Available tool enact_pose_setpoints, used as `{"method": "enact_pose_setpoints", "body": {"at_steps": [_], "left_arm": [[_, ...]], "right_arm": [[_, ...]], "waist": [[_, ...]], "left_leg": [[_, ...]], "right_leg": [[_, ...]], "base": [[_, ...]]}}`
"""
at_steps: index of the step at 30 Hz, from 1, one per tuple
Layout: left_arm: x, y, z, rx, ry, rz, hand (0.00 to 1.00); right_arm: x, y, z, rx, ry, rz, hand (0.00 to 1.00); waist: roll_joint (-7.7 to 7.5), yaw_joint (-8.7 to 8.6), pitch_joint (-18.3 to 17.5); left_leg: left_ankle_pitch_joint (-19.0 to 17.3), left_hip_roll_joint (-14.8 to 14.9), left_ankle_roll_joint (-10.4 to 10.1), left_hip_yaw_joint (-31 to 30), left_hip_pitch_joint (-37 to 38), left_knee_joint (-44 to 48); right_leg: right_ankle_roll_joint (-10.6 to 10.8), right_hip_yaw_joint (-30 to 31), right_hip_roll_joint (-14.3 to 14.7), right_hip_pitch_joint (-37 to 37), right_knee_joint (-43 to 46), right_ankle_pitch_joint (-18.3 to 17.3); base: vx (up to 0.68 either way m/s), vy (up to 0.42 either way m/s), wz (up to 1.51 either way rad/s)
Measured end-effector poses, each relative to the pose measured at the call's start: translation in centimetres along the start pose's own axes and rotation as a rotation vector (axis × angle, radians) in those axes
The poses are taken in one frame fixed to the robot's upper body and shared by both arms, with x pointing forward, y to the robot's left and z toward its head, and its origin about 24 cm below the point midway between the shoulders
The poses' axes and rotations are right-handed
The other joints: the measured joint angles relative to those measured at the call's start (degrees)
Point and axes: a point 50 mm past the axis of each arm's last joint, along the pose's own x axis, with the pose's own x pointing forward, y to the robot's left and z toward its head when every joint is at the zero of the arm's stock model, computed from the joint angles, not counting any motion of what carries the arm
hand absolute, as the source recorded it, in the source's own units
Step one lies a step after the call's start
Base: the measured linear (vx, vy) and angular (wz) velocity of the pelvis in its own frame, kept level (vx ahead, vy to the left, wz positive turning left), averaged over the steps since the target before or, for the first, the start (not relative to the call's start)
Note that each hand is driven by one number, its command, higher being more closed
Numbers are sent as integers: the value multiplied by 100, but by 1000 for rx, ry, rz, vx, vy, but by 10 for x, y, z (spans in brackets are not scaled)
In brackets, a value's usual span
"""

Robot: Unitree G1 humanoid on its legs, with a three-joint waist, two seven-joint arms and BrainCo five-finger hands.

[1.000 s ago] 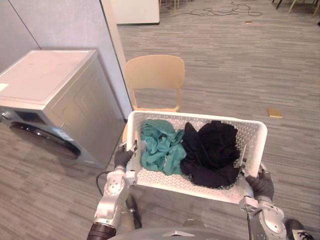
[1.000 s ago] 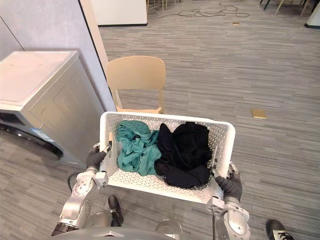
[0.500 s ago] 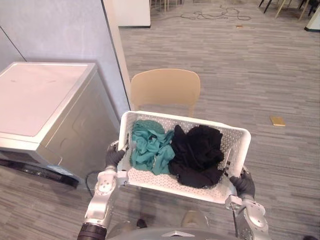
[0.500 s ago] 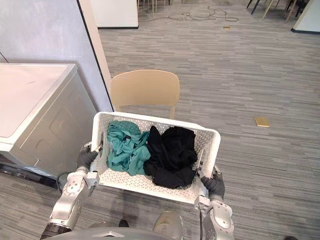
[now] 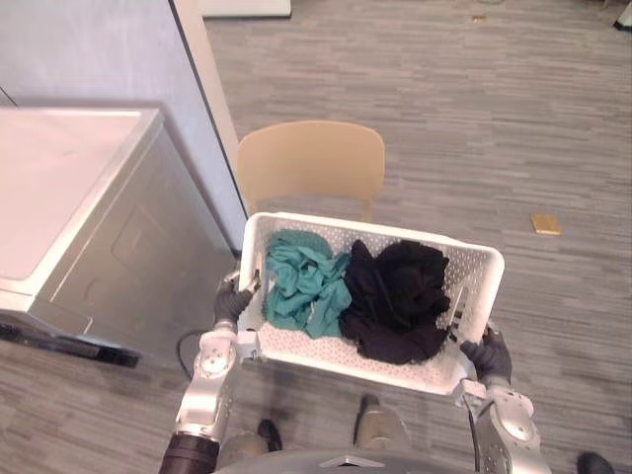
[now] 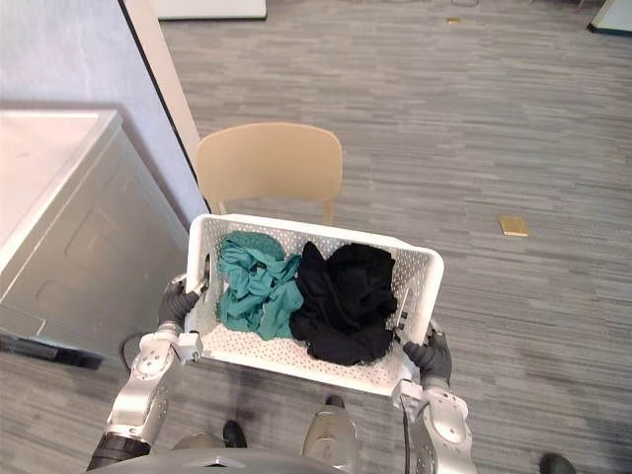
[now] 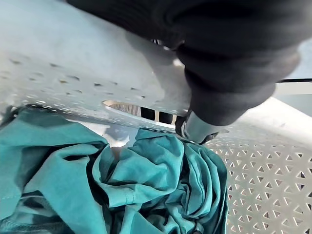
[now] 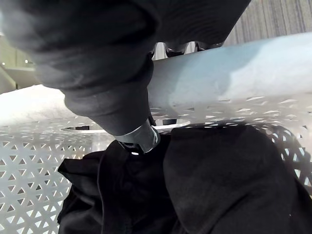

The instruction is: Pick up the laundry basket with both hands and put the clothes into the washing machine.

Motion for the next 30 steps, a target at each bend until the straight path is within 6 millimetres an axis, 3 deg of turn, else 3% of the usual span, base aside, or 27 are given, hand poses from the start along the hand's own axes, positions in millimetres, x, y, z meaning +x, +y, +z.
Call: {"method": "enact_pose_setpoints", "body": {"at_steps": [7, 9, 12, 16, 21, 25, 28, 29, 30], "left_arm": [[55, -20, 82, 84, -257, -38, 100], [82, -31, 113, 143, -304, -28, 100], [103, -37, 142, 192, -321, 3, 100], [117, -36, 165, 212, -323, 44, 100], [131, -25, 217, 188, -361, 123, 100], [134, -10, 233, 198, -360, 185, 100], [135, -1, 232, 192, -340, 201, 100], [135, 1, 231, 202, -337, 206, 0], [136, 5, 233, 218, -334, 208, 0]], "right_arm": [[63, 23, 55, 4, -180, 36, 100], [81, 33, 87, -38, -268, 18, 100], [95, 46, 127, -33, -383, -15, 100], [102, 61, 162, 21, -477, -34, 100], [108, 92, 223, 90, -621, 24, 100], [117, 115, 239, 114, -610, 85, 100], [122, 122, 244, 143, -585, 131, 100], [124, 123, 245, 153, -578, 140, 100], [125, 124, 247, 156, -572, 160, 0]], "waist": [[24, -49, 939], [19, -6, 1235], [19, 15, 1543], [17, 84, 1708], [9, 105, 2056], [8, 162, 2138], [5, 181, 2141], [5, 182, 2141], [5, 188, 2141]], "left_leg": [[264, 73, -26, 39, -902, 103], [380, 149, 34, 226, -1224, 138], [426, 274, 85, 324, -1588, 410], [294, 509, 123, 457, -1985, 826], [193, 819, 203, 785, -2503, 1253], [219, 943, 253, 809, -2710, 1380], [220, 966, 252, 806, -2711, 1387], [220, 966, 252, 806, -2711, 1384], [220, 967, 252, 805, -2711, 1376]], "right_leg": [[-163, -27, 9, -819, -46, 363], [-222, -32, -1, -1148, 0, 519], [-254, -63, -3, -1437, 119, 583], [-265, -116, 16, -1731, 290, 579], [-313, -107, 40, -2201, 436, 601], [-338, -121, 122, -2371, 432, 617], [-338, -163, 140, -2369, 432, 617], [-338, -171, 141, -2368, 433, 617], [-338, -179, 142, -2368, 433, 617]], "base": [[-179, -24, 9], [-137, -22, 8], [-91, -12, 7], [-13, -8, 6], [-3, -1, 1], [55, -19, -4], [93, -7, 0], [80, -4, 1], [53, -4, 1]]}}
